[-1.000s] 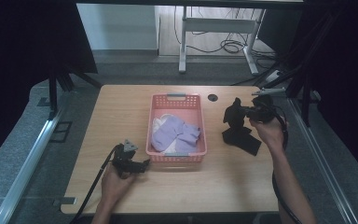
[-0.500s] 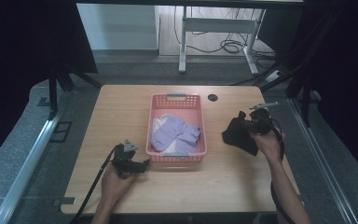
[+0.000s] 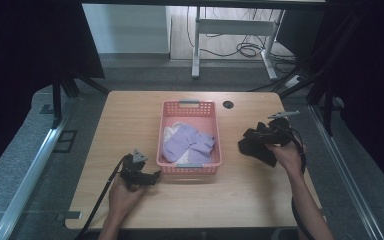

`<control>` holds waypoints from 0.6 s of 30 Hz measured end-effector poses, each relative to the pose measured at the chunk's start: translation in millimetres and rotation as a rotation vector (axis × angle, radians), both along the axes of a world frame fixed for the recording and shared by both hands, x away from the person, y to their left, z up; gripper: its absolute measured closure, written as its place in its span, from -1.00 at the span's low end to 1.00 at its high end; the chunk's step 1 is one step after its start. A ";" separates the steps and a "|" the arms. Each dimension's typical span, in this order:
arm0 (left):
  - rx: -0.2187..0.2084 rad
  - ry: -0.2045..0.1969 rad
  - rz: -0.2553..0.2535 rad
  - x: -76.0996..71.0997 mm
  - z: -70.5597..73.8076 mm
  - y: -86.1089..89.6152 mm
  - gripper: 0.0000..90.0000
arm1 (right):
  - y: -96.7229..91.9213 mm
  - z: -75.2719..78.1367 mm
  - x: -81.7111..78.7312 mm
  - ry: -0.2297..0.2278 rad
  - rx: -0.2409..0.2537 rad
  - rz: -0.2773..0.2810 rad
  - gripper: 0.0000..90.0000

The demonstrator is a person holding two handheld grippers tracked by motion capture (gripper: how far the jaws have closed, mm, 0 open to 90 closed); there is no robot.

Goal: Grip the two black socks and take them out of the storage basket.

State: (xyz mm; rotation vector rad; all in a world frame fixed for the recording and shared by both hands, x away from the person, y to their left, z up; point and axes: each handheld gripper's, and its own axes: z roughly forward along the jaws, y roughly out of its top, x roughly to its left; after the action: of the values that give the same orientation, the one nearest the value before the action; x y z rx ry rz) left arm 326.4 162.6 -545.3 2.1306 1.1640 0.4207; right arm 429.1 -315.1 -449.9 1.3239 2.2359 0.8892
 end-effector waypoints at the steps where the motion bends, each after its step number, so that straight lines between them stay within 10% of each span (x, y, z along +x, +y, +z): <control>1: 0.000 0.000 0.000 0.0 0.0 0.0 -0.76 | 0.0 0.0 0.0 0.000 0.000 0.000 0.05; 18: 0.000 0.000 0.001 -0.1 0.0 0.0 -0.76 | 8.7 29.3 -36.0 -0.073 0.008 0.047 -0.27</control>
State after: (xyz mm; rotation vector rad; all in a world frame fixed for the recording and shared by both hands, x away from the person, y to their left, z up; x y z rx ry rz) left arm 326.3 162.5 -545.3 2.1307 1.1651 0.4209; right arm 393.1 -306.4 -420.5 1.2269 2.2185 0.9488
